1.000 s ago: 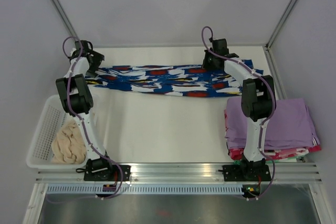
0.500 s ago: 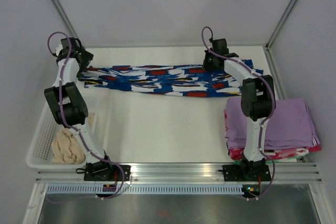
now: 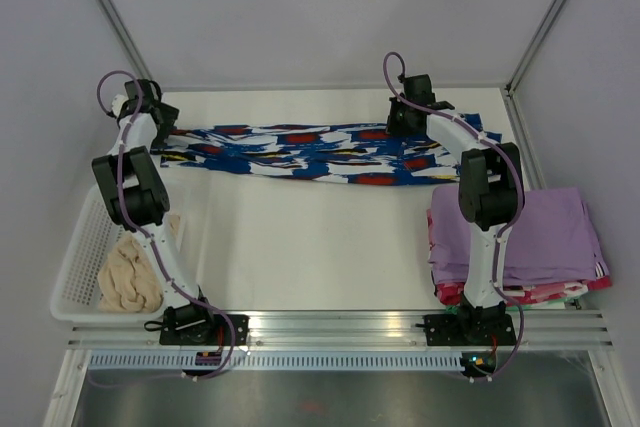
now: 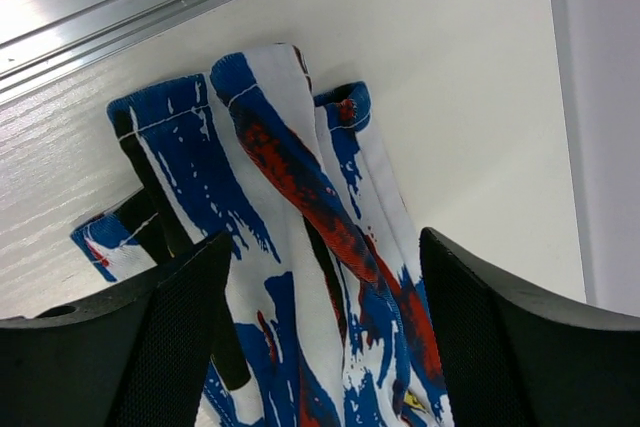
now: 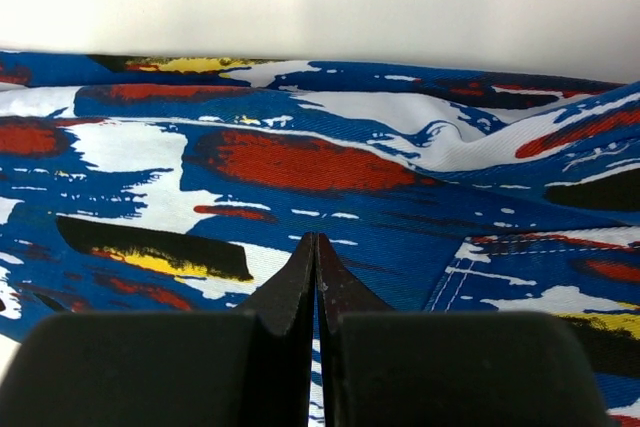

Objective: Fold and stack the trousers
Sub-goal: Fold the trousers

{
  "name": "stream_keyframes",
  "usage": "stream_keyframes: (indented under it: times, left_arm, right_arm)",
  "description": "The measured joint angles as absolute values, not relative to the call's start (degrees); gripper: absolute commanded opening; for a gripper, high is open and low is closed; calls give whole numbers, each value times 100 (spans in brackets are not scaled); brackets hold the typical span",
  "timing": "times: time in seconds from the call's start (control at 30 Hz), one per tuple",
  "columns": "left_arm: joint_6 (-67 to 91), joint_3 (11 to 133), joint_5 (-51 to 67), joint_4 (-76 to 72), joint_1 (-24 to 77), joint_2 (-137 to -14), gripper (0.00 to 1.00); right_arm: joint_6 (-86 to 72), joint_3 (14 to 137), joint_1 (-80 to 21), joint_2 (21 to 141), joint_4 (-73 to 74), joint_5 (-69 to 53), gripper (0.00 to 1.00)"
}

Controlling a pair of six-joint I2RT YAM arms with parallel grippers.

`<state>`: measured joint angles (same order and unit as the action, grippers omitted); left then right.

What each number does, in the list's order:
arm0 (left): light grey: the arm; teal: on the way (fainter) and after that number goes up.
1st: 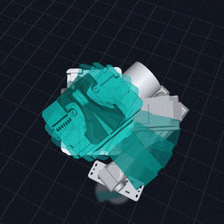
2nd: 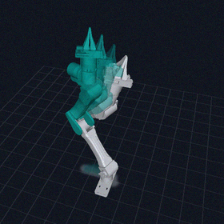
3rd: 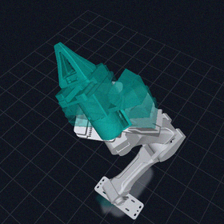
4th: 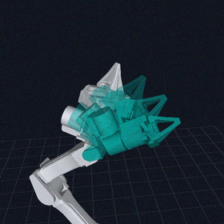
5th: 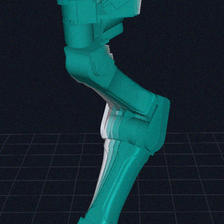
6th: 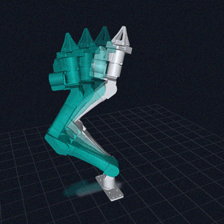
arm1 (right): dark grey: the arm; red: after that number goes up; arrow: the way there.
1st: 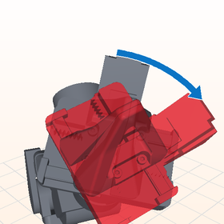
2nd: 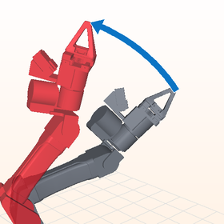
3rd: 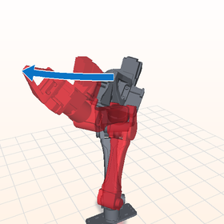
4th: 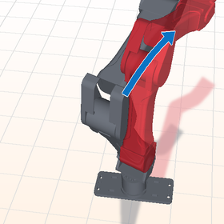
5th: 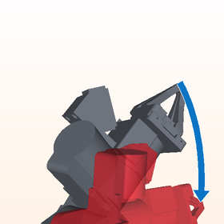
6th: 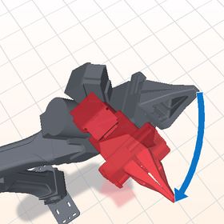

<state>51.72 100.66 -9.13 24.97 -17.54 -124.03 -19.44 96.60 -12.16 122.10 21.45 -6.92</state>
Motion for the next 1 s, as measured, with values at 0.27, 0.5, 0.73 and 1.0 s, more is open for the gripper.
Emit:
stream_keyframes:
  times: [0.27,0.5,0.73,1.0]
  left_arm:
    - [5271,10068,-1225,2445,-1774,-12414,67]
    - [5271,10307,-1461,2296,-1831,-12639,63]
    - [5273,10320,-1640,2252,-1865,-12818,54]
    - [5308,10322,-1791,2064,-1938,-12853,24]
  right_arm:
    - [-1975,9771,-1216,12352,2165,-672,4]
    - [-1977,9854,-1216,12403,2206,-663,3]
    - [-2023,9994,-1216,12486,2263,-666,4]
    - [-2130,10136,-1216,12597,2340,-668,3]
